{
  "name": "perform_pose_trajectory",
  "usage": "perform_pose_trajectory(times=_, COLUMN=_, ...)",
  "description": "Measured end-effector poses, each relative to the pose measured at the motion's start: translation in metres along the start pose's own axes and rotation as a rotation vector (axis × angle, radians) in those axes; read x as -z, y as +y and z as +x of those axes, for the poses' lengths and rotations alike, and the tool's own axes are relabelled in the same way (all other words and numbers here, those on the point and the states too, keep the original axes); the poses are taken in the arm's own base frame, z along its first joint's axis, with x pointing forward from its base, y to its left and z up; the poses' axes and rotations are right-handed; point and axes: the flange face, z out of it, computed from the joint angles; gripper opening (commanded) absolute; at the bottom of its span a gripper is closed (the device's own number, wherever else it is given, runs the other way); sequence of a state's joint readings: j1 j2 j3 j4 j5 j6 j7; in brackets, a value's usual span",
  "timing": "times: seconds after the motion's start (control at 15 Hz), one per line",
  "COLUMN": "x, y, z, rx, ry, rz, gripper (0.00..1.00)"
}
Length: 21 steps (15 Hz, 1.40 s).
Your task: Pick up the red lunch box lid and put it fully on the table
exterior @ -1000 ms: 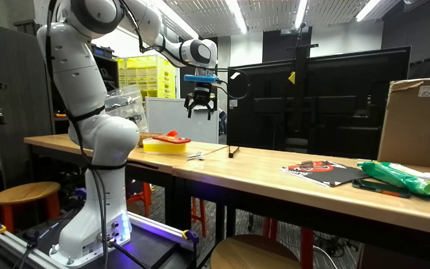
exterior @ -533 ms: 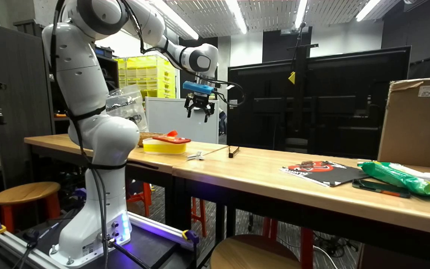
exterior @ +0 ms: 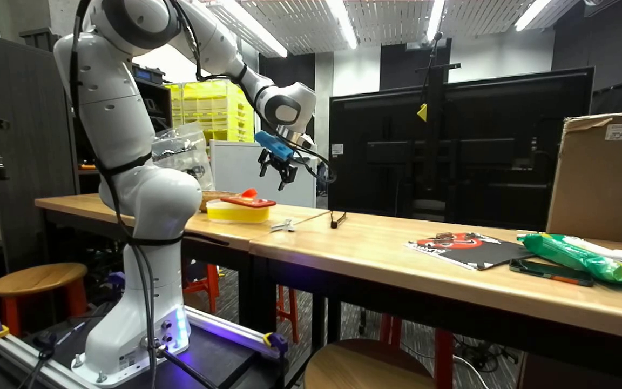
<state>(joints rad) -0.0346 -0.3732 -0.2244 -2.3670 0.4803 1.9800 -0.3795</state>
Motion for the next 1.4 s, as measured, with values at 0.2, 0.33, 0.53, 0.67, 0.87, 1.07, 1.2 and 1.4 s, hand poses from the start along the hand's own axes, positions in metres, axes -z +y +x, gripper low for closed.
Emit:
perform_pose_trajectory(times=0.2, x=-0.004, y=0.001, z=-0.016, rx=-0.046, ry=-0.008, rz=0.009, gripper=1.00)
perform_pose_trajectory(times=0.33, x=-0.005, y=0.004, z=-0.026, rx=-0.033, ry=-0.009, rz=0.019, gripper=1.00)
perform_pose_trajectory(times=0.53, x=-0.008, y=0.016, z=-0.035, rx=0.009, ry=0.000, rz=0.057, gripper=1.00)
perform_pose_trajectory(times=0.67, x=-0.010, y=0.025, z=-0.038, rx=0.053, ry=0.019, rz=0.104, gripper=1.00)
perform_pose_trajectory(times=0.87, x=-0.015, y=0.036, z=-0.040, rx=0.133, ry=0.058, rz=0.191, gripper=1.00)
perform_pose_trajectory(times=1.07, x=-0.026, y=0.042, z=-0.039, rx=0.173, ry=0.062, rz=0.275, gripper=1.00)
perform_pose_trajectory(times=1.2, x=-0.036, y=0.042, z=-0.038, rx=0.172, ry=0.042, rz=0.322, gripper=1.00)
perform_pose_trajectory(times=1.4, x=-0.049, y=0.043, z=-0.033, rx=0.145, ry=-0.003, rz=0.363, gripper=1.00)
